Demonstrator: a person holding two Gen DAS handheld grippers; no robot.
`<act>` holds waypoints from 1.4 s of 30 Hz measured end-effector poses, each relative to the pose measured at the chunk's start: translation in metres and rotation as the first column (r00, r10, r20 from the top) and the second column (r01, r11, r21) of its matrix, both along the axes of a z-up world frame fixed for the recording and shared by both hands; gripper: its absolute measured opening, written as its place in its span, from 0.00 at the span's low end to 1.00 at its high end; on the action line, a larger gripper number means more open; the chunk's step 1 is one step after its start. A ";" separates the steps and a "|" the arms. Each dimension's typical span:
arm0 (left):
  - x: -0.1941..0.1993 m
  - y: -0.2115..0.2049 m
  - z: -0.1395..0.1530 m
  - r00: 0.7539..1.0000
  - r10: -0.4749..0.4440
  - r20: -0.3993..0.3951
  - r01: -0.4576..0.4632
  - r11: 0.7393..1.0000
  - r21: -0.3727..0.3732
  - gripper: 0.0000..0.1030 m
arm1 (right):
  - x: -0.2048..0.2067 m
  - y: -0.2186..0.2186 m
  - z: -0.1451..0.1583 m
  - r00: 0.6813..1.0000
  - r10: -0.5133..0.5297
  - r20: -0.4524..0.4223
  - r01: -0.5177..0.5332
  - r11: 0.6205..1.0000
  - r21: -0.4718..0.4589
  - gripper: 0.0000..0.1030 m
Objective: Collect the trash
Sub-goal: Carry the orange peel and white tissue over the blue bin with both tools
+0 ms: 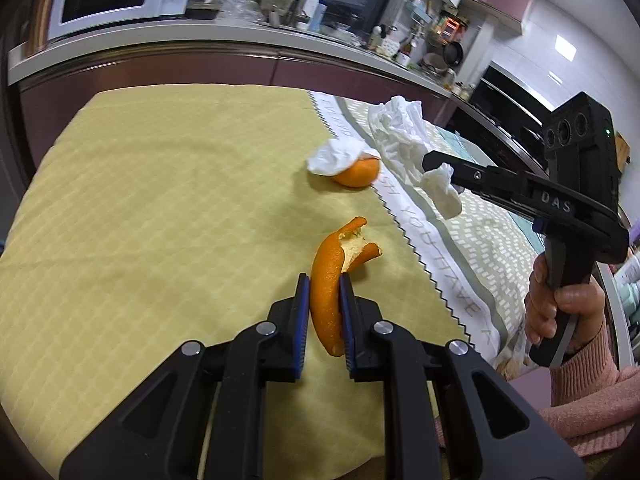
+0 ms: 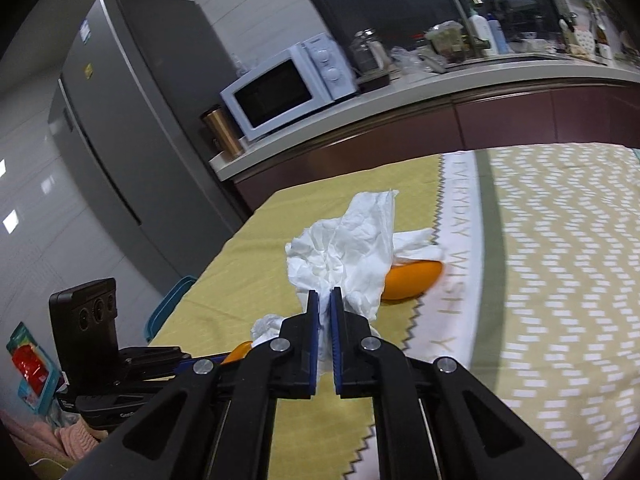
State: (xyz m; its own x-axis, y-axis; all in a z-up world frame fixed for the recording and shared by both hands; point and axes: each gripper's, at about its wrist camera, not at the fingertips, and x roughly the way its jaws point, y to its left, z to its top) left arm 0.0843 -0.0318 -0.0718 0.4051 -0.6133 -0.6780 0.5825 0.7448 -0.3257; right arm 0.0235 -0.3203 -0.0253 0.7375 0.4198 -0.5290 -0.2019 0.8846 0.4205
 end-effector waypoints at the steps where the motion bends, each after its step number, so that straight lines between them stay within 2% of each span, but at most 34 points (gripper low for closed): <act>1: 0.000 0.004 0.000 1.000 0.007 0.000 -0.007 1.000 -0.003 0.15 | 0.002 0.006 0.000 1.000 0.016 0.000 -0.016 1.000 0.001 0.05; 14: 0.001 0.059 0.007 0.990 0.142 0.021 -0.142 0.990 -0.007 0.15 | 0.025 0.056 -0.002 0.992 0.124 -0.012 -0.124 0.992 0.008 0.05; 27: 0.003 0.125 0.021 0.960 0.277 0.047 -0.277 0.961 0.002 0.15 | 0.045 0.098 -0.001 0.970 0.240 -0.025 -0.240 0.970 0.028 0.05; 42: -0.005 0.163 0.032 0.924 0.374 0.078 -0.376 0.927 0.011 0.15 | 0.061 0.138 -0.002 0.940 0.337 -0.045 -0.335 0.941 0.050 0.05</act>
